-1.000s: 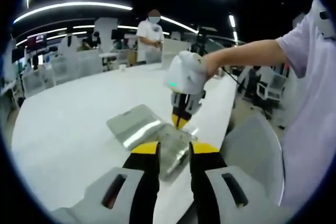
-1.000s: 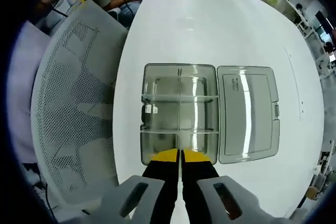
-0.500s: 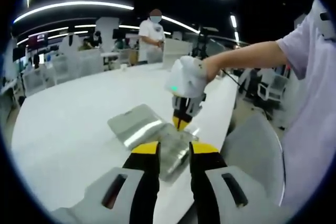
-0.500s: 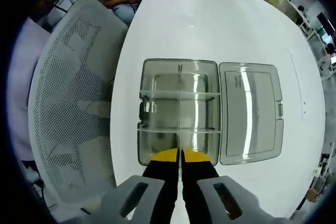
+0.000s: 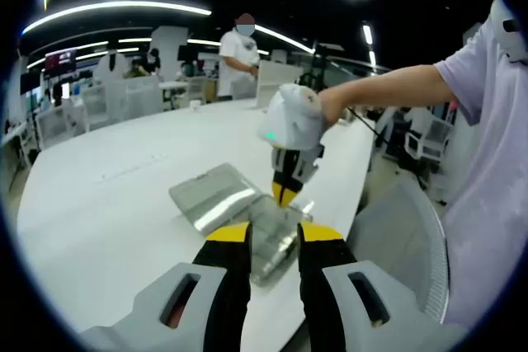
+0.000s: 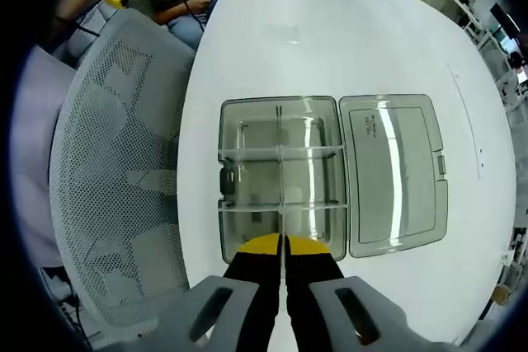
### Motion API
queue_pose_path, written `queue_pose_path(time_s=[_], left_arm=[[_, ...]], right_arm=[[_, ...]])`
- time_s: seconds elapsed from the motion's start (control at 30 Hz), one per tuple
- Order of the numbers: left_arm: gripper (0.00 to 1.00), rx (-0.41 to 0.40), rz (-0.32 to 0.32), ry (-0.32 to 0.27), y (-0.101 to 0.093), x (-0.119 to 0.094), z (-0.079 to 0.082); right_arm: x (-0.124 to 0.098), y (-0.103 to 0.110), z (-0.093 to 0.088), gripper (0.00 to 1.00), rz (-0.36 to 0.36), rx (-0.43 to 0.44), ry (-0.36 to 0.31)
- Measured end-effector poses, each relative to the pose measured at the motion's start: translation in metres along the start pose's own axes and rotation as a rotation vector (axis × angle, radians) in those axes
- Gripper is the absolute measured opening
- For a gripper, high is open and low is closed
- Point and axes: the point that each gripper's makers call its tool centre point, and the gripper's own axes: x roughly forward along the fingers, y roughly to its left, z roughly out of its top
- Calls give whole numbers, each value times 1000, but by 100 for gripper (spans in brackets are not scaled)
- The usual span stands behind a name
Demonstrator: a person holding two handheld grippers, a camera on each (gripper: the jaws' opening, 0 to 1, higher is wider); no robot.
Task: Insert the divider into the dual guide fixture by aligning both edges with the guide slots and pushing it downward to the bottom, including one-sided entry, uneven engagement, binding, and posture correction.
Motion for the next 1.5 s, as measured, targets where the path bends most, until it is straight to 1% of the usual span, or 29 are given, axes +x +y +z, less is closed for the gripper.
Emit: queue_pose_path(time_s=[0.2, 0.3, 0.57, 0.67, 0.9, 1.1, 1.3, 1.5], left_arm=[[20, -2, 0, 1, 1, -1, -1], [19, -1, 2, 7, 2, -3, -2], [19, -2, 5, 8, 3, -2, -1], [19, -2, 5, 7, 3, -1, 0], [19, -1, 9, 10, 6, -2, 1], [19, -9, 19, 12, 10, -3, -2], [19, -10, 17, 14, 10, 0, -2], [19, -9, 16, 13, 10, 2, -1]], right_arm=[[4, 0, -2, 0, 0, -14, 2], [6, -1, -2, 0, 2, -7, 4], [10, -1, -3, 0, 27, 52, -14], [14, 0, -4, 0, 30, 45, -12], [24, 0, -5, 0, 31, 22, 18], [27, -1, -7, 0, 41, 27, 11], [28, -1, -7, 0, 38, 13, 10], [27, 1, -8, 0, 32, -7, -8]])
